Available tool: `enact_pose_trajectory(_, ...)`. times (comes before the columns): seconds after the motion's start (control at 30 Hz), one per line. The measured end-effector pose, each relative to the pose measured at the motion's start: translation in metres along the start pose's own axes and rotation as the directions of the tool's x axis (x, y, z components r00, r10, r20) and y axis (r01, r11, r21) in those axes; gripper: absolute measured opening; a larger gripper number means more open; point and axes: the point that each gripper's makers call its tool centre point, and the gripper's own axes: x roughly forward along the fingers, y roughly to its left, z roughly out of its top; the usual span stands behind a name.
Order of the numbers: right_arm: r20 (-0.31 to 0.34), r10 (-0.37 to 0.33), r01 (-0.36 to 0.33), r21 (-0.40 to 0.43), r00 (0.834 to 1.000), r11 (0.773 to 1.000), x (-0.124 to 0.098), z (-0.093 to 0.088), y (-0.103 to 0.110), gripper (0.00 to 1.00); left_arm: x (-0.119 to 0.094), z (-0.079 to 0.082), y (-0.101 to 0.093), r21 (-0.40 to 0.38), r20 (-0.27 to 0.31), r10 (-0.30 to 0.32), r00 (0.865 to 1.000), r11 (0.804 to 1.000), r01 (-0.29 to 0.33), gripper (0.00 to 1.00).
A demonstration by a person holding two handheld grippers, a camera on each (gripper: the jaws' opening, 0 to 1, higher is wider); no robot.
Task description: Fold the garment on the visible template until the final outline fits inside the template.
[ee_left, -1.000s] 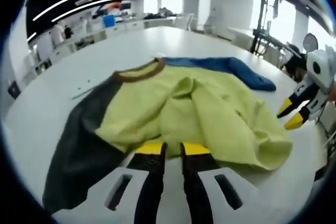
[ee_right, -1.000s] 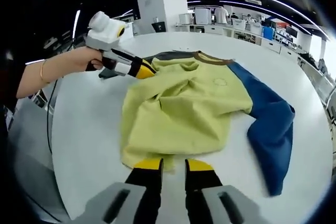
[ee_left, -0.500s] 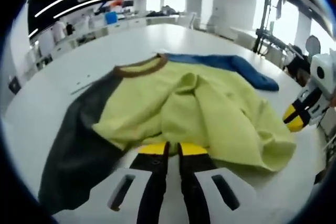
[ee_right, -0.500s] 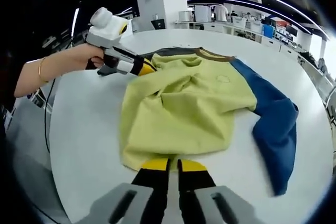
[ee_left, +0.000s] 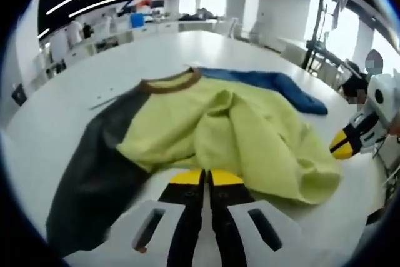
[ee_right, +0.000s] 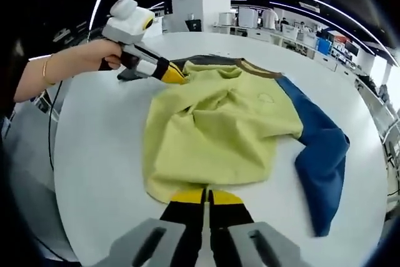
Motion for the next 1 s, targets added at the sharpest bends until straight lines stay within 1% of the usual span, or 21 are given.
enact_pose_trajectory(0.07, 0.0, -0.012, 0.012, -0.004, 1.0, 1.0, -0.006, -0.001, -0.002, 0.0, -0.008, -0.001, -0.001, -0.001, 0.001, 0.001, 1.0, 1.0, -0.001, 0.0)
enact_pose_trajectory(0.17, 0.003, -0.033, 0.033, -0.008, 0.999, 0.999, -0.015, -0.003, -0.006, 0.0, -0.025, -0.005, 0.002, 0.006, -0.001, 0.02, 1.0, 1.0, -0.02, 0.0)
enact_pose_trajectory(0.27, 0.007, -0.051, 0.051, -0.013, 0.999, 0.999, -0.024, -0.004, -0.009, 0.0, -0.041, -0.009, 0.003, -0.008, 0.009, 0.031, 0.999, 0.999, -0.031, 0.0)
enact_pose_trajectory(0.37, 0.006, -0.072, 0.072, -0.014, 0.997, 0.997, -0.03, -0.006, -0.011, 0.0, -0.058, -0.017, 0.001, -0.023, 0.009, 0.041, 0.999, 0.999, -0.041, 0.0)
enact_pose_trajectory(0.47, 0.006, -0.091, 0.091, -0.008, 0.996, 0.996, -0.037, -0.007, -0.013, 0.0, -0.07, -0.021, 0.004, -0.044, 0.009, 0.062, 0.998, 0.997, -0.062, 0.0)
enact_pose_trajectory(0.57, 0.01, -0.112, 0.112, -0.001, 0.994, 0.994, -0.044, -0.008, -0.014, 0.0, -0.08, -0.023, 0.003, -0.061, 0.018, 0.069, 0.997, 0.996, -0.068, 0.0)
enact_pose_trajectory(0.7, 0.02, -0.141, 0.14, 0.006, 0.99, 0.99, -0.053, -0.009, -0.017, 0.0, -0.092, -0.026, 0.001, -0.035, 0.017, 0.084, 0.996, 0.996, -0.084, 0.0)
enact_pose_trajectory(0.77, 0.024, -0.141, 0.14, 0.013, 0.99, 0.99, -0.057, -0.009, -0.016, 0.0, -0.098, -0.03, 0.001, -0.023, 0.005, 0.089, 0.996, 0.996, -0.089, 0.0)
enact_pose_trajectory(0.87, 0.042, -0.149, 0.147, 0.048, 0.988, 0.988, -0.063, -0.009, -0.017, 0.0, -0.109, -0.034, 0.001, -0.02, 0.0, 0.091, 0.996, 0.996, -0.091, 0.0)
enact_pose_trajectory(0.9, 0.054, -0.169, 0.165, 0.067, 0.984, 0.984, -0.066, -0.009, -0.019, 0.0, -0.112, -0.035, 0.0, -0.019, -0.002, 0.094, 0.996, 0.995, -0.094, 0.0)
enact_pose_trajectory(0.93, 0.054, -0.171, 0.167, 0.061, 0.984, 0.984, -0.068, -0.01, -0.019, 0.0, -0.115, -0.037, 0.0, -0.018, -0.005, 0.096, 0.995, 0.995, -0.096, 0.0)
enact_pose_trajectory(1.0, 0.068, -0.203, 0.198, 0.068, 0.977, 0.978, -0.072, -0.011, -0.023, 0.0, -0.121, -0.041, -0.001, -0.01, -0.008, 0.096, 0.995, 0.995, -0.096, 0.0)
